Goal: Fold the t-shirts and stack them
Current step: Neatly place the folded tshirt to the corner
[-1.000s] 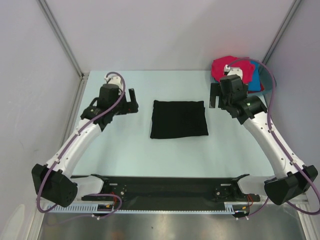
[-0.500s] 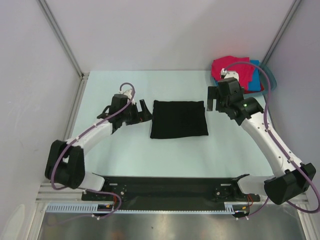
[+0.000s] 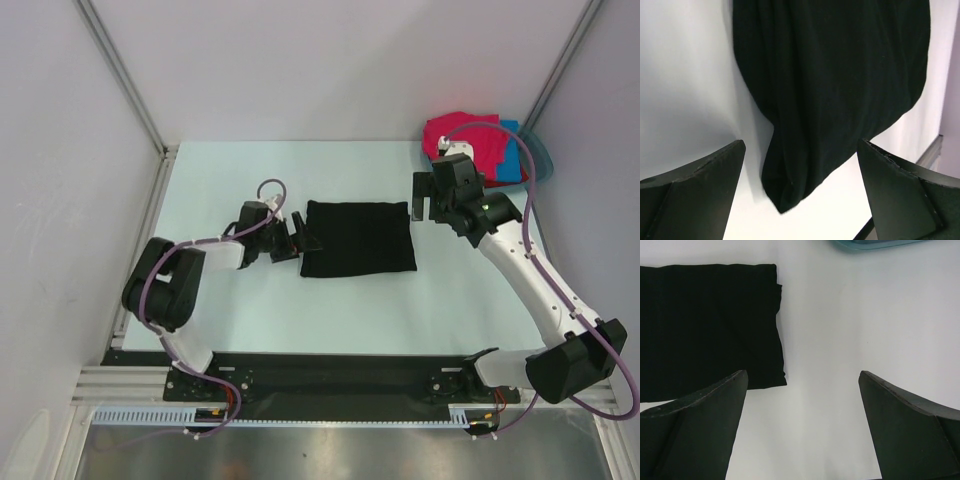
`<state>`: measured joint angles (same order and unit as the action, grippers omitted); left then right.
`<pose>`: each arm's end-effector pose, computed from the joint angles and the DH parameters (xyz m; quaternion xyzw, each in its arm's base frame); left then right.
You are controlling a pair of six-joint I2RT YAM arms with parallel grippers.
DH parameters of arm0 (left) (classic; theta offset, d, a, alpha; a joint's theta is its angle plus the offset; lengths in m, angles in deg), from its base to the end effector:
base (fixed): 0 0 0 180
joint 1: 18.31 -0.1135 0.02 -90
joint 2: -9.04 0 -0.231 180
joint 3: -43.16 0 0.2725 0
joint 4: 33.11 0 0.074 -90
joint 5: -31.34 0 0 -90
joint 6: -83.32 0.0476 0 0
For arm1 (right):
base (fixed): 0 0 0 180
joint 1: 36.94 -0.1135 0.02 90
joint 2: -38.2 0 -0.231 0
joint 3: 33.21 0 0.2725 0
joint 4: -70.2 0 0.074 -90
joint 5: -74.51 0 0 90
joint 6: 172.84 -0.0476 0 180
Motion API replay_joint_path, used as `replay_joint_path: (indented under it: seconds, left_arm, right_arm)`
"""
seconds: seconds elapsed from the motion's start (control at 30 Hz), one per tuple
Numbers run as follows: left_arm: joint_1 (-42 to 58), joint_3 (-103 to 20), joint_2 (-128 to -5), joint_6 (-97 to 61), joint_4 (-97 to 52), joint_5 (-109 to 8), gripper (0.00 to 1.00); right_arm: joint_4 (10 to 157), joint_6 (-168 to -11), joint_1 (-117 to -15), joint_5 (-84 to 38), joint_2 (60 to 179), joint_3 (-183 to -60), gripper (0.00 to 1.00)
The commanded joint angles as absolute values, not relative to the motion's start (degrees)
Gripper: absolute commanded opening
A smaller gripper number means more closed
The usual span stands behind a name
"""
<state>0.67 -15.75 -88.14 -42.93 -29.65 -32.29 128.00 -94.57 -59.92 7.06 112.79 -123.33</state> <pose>0.3240 -0.1338 0.0963 -0.0412 0.8925 -0.3690 0.2563 0.2911 0.1036 0.3298 -0.0092 0.9003 -0.0523 0.4320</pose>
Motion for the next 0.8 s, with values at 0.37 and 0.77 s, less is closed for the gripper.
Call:
replay_joint_path:
  seconds: [0.37,0.77]
  left_arm:
    - [1.11,-20.18,-105.56,-48.07,-48.7,-24.48,1.0]
    - [7.7,-35.03,-113.56,-47.46,-42.64,-20.52,0.74]
  right_arm:
    - [127.22,-94.01,-59.62,7.19,112.64,-124.24,1.0]
    - [127.48,-93.83,-59.62,7.89,113.0,-124.06,1.0]
